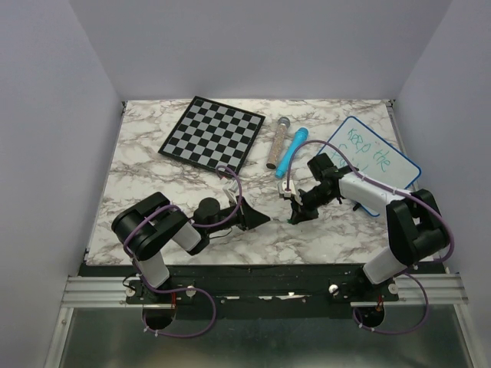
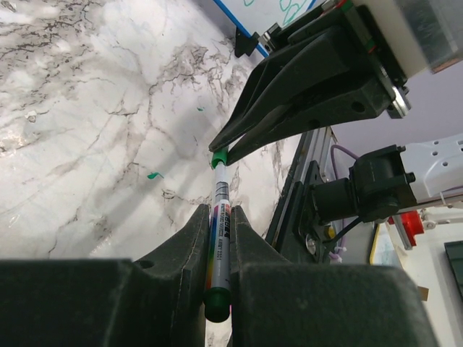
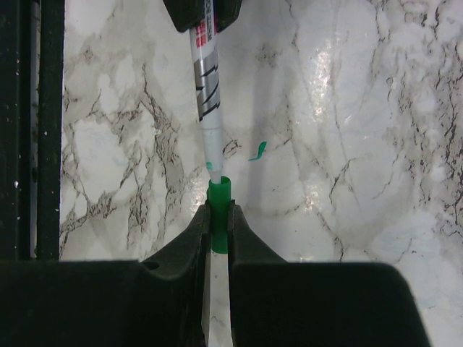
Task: Write a sentence on the whiteboard
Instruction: Insert the whiteboard marker without the cap into the pen cap.
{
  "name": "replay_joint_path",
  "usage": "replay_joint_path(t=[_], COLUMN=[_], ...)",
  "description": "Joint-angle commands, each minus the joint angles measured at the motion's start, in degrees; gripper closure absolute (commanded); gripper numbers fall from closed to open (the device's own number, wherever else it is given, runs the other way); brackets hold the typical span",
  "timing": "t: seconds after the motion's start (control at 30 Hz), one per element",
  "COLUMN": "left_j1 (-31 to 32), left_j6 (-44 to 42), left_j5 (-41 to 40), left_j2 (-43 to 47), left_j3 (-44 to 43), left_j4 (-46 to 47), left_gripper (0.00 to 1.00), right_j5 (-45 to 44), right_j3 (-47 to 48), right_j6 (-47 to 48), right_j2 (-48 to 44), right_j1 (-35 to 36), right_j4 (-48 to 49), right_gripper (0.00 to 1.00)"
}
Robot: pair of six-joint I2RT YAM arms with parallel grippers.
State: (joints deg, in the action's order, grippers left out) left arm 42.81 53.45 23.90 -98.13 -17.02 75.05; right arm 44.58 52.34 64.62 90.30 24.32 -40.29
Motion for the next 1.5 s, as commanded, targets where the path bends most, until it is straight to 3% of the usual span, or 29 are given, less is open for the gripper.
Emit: replay_joint_path(t=[0.0, 0.7, 0.87, 1.47], left_j1=[0.4, 1.0, 2.8, 5.7], left_j6=[-0.5, -1.1, -4.1, -4.8], left_j5=[2.5, 4.5, 3.6, 4.0], left_j2=[-0.3, -2.0, -2.1, -10.9], left_j3=[0.8, -2.0, -5.1, -12.6], left_j4=[21.5, 18.8, 11.2, 8.5], left_gripper=[1.0, 1.0, 1.0, 1.0], right_j5=[4.8, 8.9, 7.5, 6.9], right_j3=[1.5, 2.1, 1.6, 1.1], right_j6=[-0.5, -1.5, -2.4, -4.8], right_j2=[-2.5, -2.8, -2.8, -5.7], right_j1=[-0.3, 0.3, 1.1, 1.3], right_j4=[1.1, 0.4, 1.5, 4.0], right_gripper=[0.99, 0.99, 0.99, 0.99])
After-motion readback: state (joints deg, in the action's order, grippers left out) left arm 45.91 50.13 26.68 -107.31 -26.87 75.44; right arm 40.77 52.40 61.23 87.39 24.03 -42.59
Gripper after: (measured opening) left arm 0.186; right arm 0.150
